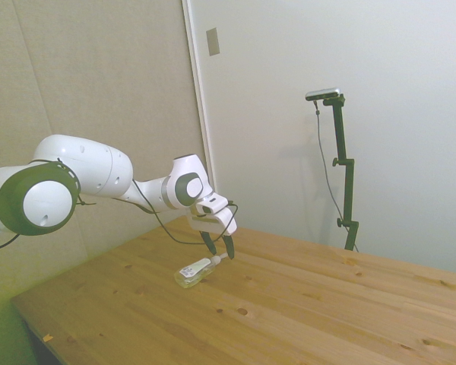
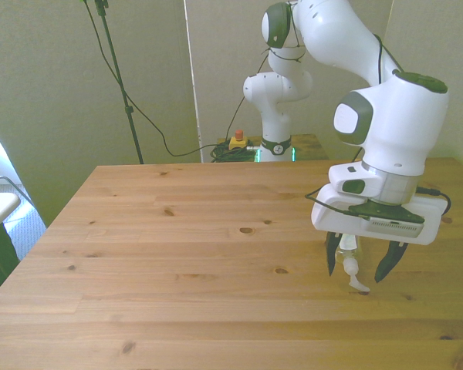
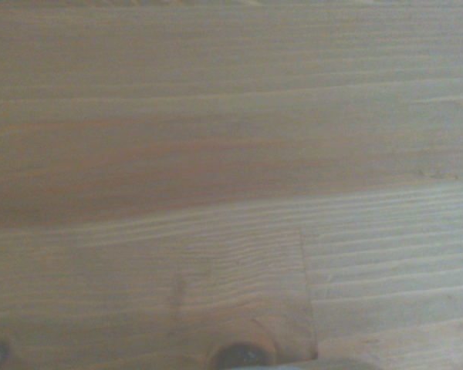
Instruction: Stand the sanitizer
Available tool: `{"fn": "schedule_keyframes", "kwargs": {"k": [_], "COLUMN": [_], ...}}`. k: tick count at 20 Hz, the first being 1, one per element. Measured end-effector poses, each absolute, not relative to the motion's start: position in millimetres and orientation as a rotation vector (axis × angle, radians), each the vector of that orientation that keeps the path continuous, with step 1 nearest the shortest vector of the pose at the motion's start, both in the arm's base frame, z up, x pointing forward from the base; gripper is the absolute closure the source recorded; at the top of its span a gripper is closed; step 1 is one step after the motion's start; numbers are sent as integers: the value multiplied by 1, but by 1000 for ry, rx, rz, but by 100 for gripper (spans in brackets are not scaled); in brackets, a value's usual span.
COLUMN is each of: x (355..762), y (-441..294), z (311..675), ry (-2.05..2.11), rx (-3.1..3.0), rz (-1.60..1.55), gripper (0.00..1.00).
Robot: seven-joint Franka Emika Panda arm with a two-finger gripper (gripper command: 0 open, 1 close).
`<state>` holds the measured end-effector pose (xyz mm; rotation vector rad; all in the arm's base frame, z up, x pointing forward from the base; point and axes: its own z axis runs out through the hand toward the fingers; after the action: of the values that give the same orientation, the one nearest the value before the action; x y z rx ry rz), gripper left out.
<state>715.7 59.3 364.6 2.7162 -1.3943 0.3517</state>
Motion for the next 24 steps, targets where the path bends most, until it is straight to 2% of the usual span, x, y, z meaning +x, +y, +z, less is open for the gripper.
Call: {"fn": "schedule_keyframes", "kwargs": {"k": [1,24], "x": [716,710], "y": [59,39], "z": [363,353], "ry": [-1395,-1523], "rx": [2715,2712], "rz": [348,251], "gripper": [100,100]}}
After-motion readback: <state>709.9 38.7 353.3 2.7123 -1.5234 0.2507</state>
